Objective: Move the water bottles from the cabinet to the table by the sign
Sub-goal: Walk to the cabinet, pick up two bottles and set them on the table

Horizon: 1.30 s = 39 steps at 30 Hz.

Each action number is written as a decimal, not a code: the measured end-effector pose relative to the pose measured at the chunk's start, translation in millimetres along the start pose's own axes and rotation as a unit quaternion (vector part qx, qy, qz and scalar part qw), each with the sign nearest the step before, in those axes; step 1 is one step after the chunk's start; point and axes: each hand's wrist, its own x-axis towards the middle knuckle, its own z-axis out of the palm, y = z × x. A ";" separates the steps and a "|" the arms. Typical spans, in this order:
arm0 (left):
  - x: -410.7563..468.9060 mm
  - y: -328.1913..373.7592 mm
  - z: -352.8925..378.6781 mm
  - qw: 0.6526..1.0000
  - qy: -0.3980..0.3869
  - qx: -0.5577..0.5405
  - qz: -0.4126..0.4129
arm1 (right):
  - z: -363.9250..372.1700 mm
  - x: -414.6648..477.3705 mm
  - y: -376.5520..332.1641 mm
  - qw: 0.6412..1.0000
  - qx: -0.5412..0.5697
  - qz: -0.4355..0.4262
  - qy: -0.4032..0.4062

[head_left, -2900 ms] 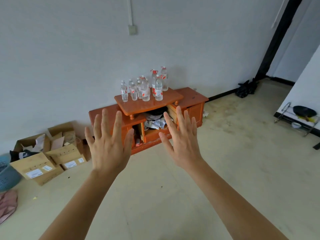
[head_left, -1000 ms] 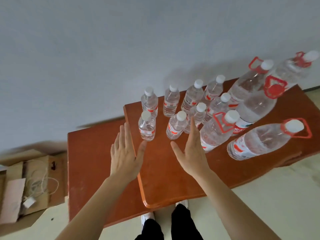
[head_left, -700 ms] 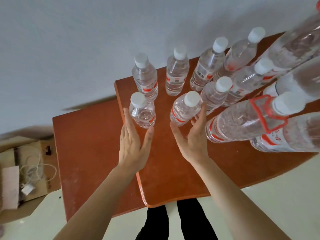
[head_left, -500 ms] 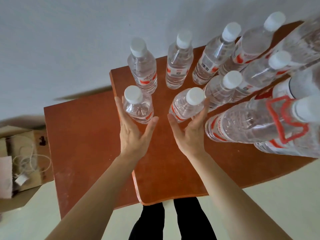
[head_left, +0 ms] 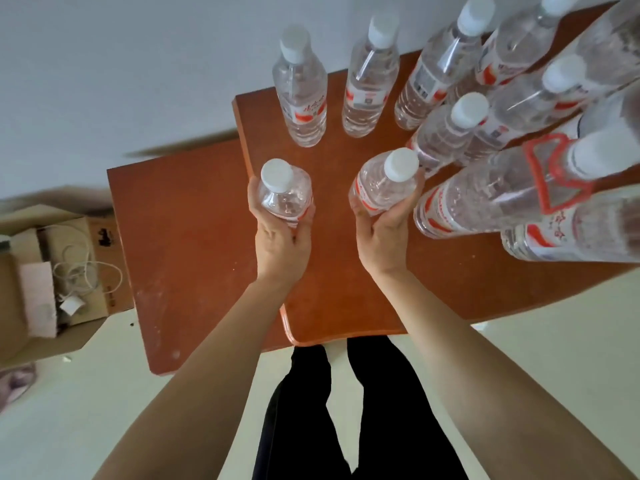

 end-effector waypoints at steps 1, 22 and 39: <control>-12.8 -2.4 -5.1 1.000 -0.007 0.008 -0.012 | -4.8 -11.1 -0.5 1.000 -0.007 0.015 -0.011; -86.7 192.8 -254.6 0.954 0.245 0.059 0.160 | -105.0 -10.8 -283.6 0.965 -0.021 -0.258 -0.050; -349.6 183.6 -384.5 0.649 0.579 0.493 -0.015 | -76.1 -98.0 -441.0 0.802 0.147 -0.559 -0.151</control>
